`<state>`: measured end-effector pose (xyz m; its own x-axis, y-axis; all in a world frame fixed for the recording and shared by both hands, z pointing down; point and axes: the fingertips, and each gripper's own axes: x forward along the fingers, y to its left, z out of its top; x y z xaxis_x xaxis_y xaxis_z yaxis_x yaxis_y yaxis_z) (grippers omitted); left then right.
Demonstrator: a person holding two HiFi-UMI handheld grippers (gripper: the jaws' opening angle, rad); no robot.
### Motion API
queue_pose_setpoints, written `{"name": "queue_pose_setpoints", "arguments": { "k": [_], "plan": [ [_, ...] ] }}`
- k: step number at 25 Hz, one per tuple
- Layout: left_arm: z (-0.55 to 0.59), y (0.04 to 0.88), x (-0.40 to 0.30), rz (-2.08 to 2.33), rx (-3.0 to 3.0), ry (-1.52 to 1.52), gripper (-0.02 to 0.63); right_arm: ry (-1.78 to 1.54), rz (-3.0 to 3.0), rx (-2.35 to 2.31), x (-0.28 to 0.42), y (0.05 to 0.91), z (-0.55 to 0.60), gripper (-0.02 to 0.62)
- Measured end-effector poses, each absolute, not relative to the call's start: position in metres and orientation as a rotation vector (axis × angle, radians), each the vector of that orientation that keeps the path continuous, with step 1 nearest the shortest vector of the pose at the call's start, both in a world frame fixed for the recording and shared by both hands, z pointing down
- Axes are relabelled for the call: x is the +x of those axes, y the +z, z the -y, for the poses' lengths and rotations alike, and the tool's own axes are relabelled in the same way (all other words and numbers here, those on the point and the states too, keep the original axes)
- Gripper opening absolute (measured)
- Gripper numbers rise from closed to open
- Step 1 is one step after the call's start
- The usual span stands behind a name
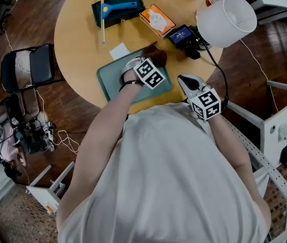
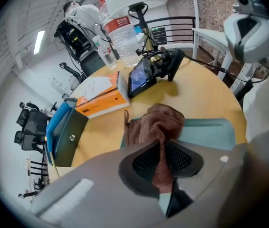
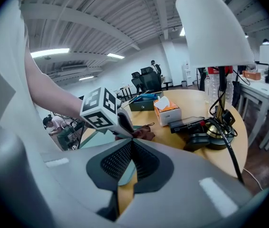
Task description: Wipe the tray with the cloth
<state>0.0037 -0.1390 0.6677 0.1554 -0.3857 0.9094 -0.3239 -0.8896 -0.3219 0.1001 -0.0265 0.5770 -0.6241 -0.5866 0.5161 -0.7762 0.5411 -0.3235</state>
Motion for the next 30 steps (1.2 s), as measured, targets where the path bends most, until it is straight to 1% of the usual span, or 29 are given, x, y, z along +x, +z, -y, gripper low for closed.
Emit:
{"name": "queue_pose_setpoints", "arguments": {
  "k": [8, 15, 19, 25, 30],
  "plan": [
    [0.051, 0.677, 0.017, -0.468, -2.472, -1.901, 0.360, 0.757, 2.438, 1.122, 0.100, 0.579, 0.027, 0.002],
    [0.007, 0.685, 0.030, -0.402, -2.655, -1.935, 0.360, 0.752, 2.444, 1.112, 0.090, 0.579, 0.016, 0.003],
    [0.000, 0.685, 0.028, -0.410, -2.704, -1.966, 0.360, 0.758, 2.439, 1.113, 0.091, 0.579, 0.013, 0.003],
    [0.002, 0.681, 0.003, -0.494, -2.644, -1.959, 0.360, 0.756, 2.439, 1.091, 0.089, 0.582, 0.017, 0.003],
    [-0.003, 0.683, -0.046, -0.599, -2.597, -1.989, 0.360, 0.728, 2.458, 1.049, 0.079, 0.579, 0.022, 0.003]
  ]
}}
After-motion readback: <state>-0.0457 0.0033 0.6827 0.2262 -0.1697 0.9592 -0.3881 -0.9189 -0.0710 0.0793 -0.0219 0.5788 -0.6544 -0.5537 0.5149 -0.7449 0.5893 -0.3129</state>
